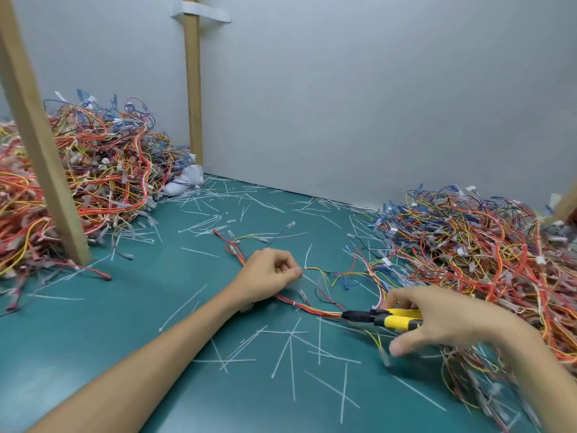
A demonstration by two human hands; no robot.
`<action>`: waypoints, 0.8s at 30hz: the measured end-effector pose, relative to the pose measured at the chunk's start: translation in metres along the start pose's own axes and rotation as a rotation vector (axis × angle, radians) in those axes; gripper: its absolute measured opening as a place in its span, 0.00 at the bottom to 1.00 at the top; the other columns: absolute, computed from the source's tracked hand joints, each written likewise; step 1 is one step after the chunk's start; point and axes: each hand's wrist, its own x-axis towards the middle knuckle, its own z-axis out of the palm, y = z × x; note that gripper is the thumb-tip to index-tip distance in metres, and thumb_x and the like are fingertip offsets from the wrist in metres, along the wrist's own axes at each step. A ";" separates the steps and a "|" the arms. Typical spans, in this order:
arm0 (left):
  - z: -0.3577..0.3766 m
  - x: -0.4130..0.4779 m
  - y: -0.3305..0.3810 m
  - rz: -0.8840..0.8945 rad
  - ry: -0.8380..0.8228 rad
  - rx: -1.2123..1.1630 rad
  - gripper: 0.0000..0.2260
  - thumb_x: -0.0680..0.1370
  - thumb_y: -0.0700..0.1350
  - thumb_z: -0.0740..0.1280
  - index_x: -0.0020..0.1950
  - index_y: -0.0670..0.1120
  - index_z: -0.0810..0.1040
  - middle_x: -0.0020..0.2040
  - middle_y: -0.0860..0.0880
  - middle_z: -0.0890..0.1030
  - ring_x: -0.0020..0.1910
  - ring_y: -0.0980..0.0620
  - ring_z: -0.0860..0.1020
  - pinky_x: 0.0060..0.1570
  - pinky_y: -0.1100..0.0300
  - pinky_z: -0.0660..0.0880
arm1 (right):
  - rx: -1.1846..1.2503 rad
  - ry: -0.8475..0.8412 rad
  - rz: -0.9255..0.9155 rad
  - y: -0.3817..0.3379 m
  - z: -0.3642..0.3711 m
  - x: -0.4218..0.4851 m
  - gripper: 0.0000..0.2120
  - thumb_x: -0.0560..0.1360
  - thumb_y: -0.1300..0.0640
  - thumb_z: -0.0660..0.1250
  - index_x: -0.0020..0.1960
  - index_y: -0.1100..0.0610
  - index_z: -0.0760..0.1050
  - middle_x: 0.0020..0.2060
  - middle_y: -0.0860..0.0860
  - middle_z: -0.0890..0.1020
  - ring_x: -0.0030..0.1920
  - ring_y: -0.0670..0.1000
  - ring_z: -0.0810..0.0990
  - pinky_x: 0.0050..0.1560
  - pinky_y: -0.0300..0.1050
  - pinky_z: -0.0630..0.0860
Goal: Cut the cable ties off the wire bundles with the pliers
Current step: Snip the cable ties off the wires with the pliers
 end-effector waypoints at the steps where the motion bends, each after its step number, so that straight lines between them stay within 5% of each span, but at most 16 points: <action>1: 0.000 0.000 0.000 0.000 0.002 0.001 0.08 0.74 0.46 0.71 0.34 0.52 0.79 0.27 0.58 0.77 0.25 0.63 0.71 0.29 0.72 0.65 | 0.025 -0.004 -0.026 -0.003 -0.010 -0.003 0.26 0.60 0.26 0.71 0.52 0.38 0.74 0.40 0.43 0.79 0.35 0.38 0.75 0.35 0.33 0.68; 6: 0.000 -0.001 -0.001 0.028 0.015 0.004 0.10 0.74 0.46 0.72 0.33 0.53 0.78 0.28 0.58 0.78 0.26 0.63 0.71 0.32 0.69 0.67 | -0.045 0.243 -0.133 -0.021 -0.047 0.012 0.15 0.68 0.32 0.70 0.45 0.41 0.77 0.36 0.41 0.80 0.35 0.40 0.76 0.35 0.35 0.69; 10: 0.000 -0.003 0.000 0.065 0.024 0.015 0.10 0.74 0.46 0.72 0.34 0.54 0.78 0.28 0.59 0.78 0.28 0.64 0.73 0.33 0.71 0.67 | -0.346 0.489 -0.156 -0.038 -0.039 0.048 0.20 0.69 0.36 0.68 0.55 0.44 0.76 0.45 0.42 0.77 0.48 0.46 0.75 0.46 0.43 0.72; 17: -0.002 -0.002 -0.002 0.080 0.031 0.044 0.07 0.74 0.45 0.71 0.37 0.53 0.80 0.30 0.58 0.79 0.30 0.65 0.75 0.36 0.72 0.69 | -0.301 0.438 -0.154 -0.037 -0.023 0.084 0.23 0.68 0.34 0.67 0.57 0.45 0.75 0.49 0.44 0.78 0.53 0.49 0.76 0.52 0.48 0.74; 24: -0.001 -0.001 -0.004 0.083 0.019 0.082 0.07 0.75 0.45 0.71 0.36 0.53 0.79 0.32 0.55 0.80 0.31 0.64 0.75 0.36 0.72 0.69 | -0.210 0.461 -0.154 -0.034 -0.012 0.089 0.20 0.68 0.34 0.68 0.54 0.44 0.79 0.45 0.43 0.81 0.47 0.49 0.78 0.43 0.46 0.76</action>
